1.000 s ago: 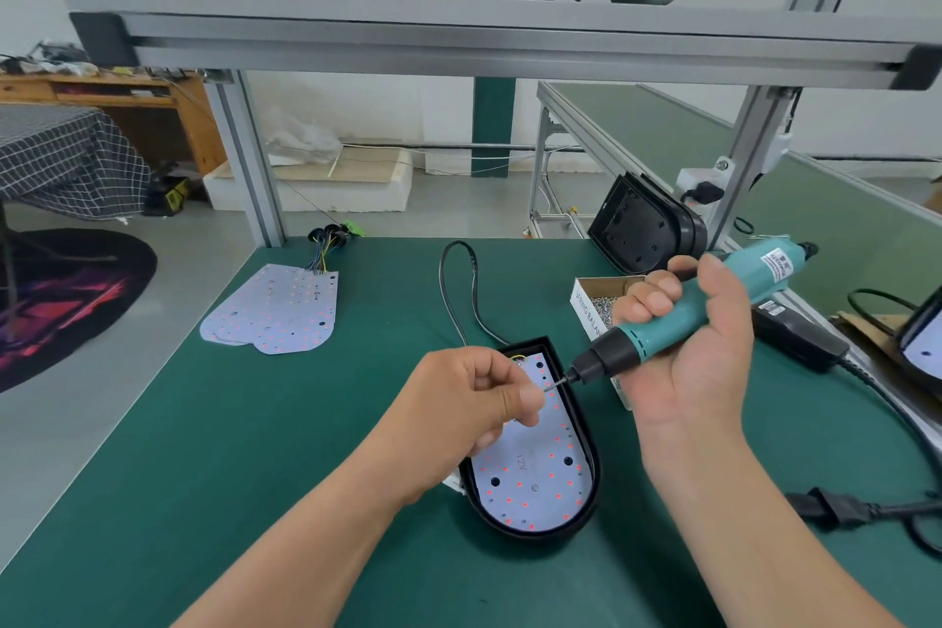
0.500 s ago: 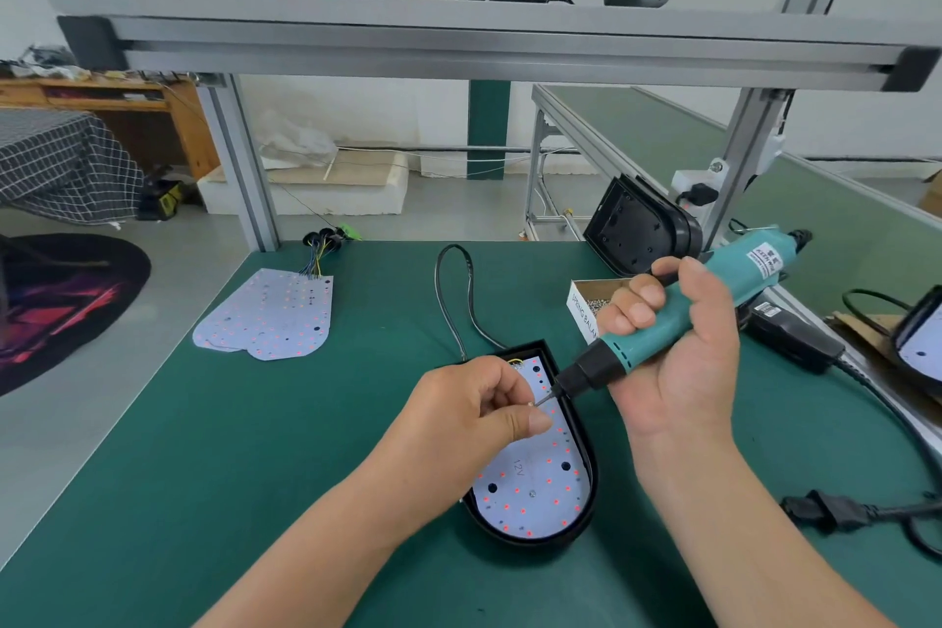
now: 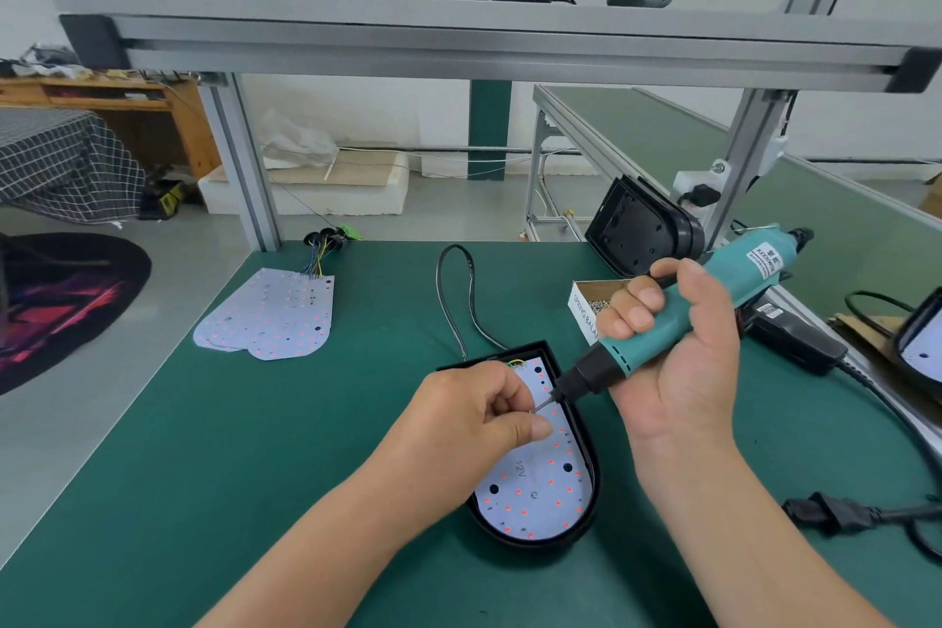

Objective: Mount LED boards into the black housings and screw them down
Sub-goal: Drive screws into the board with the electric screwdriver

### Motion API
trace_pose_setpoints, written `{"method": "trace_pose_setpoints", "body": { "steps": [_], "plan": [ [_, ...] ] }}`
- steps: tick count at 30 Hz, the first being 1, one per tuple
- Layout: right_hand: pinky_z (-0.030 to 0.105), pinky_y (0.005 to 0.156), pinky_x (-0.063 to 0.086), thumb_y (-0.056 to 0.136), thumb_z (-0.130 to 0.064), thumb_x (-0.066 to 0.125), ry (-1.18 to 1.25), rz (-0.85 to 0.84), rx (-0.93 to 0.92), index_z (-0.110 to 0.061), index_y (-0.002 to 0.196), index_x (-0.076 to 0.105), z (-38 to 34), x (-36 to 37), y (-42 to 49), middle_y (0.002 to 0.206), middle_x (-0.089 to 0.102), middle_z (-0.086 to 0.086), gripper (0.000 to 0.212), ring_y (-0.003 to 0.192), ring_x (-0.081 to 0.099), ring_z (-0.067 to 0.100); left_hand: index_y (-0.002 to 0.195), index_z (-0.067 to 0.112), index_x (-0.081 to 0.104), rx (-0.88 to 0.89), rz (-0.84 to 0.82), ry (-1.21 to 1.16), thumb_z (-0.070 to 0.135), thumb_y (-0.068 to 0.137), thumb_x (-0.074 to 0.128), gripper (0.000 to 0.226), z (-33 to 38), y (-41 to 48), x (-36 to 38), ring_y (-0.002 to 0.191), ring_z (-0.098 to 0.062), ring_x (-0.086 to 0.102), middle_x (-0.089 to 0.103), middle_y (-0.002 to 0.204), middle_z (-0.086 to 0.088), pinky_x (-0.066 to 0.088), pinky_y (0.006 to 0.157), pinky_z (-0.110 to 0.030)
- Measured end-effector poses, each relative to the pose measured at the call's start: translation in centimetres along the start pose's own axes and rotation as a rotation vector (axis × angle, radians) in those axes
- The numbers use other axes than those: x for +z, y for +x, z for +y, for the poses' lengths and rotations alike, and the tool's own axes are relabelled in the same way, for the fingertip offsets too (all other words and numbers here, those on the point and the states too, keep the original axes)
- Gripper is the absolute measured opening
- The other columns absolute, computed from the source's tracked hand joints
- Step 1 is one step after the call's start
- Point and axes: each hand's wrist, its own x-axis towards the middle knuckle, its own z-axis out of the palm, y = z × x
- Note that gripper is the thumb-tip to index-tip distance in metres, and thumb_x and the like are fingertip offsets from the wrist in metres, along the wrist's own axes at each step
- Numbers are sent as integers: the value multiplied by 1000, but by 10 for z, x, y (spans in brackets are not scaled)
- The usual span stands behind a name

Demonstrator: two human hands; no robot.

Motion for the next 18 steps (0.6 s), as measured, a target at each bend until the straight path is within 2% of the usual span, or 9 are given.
{"method": "trace_pose_setpoints", "body": {
  "steps": [18],
  "plan": [
    [24, 53, 41, 100, -22, 52, -98, -56, -36, -19, 87, 60, 0, 2, -2, 70, 47, -3, 16, 55, 43, 11, 84, 39, 66, -6, 26, 63, 39, 88, 84, 18, 0, -2, 3, 55, -1, 48, 60, 66, 22, 39, 52, -12]
  ]
}}
